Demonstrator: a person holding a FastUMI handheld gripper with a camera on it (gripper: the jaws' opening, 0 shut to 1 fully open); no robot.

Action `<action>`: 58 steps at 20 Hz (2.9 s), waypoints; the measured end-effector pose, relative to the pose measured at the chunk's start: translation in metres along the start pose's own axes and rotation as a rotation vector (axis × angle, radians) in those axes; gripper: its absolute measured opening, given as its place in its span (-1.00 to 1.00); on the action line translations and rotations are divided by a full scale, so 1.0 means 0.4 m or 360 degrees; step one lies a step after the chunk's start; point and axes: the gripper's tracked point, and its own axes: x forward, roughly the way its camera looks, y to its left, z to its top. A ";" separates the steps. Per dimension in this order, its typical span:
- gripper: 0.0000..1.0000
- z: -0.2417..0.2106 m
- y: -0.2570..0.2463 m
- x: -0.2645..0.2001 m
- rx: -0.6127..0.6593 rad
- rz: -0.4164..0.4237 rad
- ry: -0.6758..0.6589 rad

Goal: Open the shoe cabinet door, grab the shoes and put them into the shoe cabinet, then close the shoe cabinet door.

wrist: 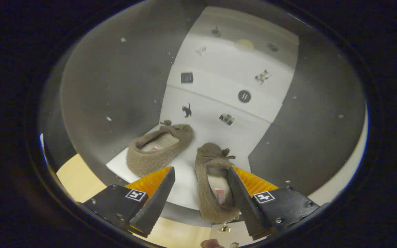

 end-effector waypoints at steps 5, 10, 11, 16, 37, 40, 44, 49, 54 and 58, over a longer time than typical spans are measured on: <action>0.96 0.058 0.002 -0.327 0.0229 0.0000 -0.0352; 0.97 0.039 0.002 -0.660 0.0265 0.0026 -0.0600; 0.97 0.034 0.000 -0.722 0.0249 0.0022 -0.0650; 0.99 -0.039 -0.040 -0.964 0.0341 -0.0016 -0.0855; 1.00 -0.542 -0.741 -1.110 0.0667 -0.0696 -0.0771; 0.99 -0.653 -0.838 -1.004 0.0769 -0.0719 -0.0592; 1.00 -0.749 -0.864 -0.880 0.0833 -0.0631 -0.0413; 1.00 -0.717 -0.776 -0.778 0.0847 -0.0420 -0.0353; 1.00 -0.654 -0.677 -0.753 0.0697 -0.0320 -0.0396; 1.00 -0.613 -0.564 -0.712 0.0635 -0.0177 -0.0377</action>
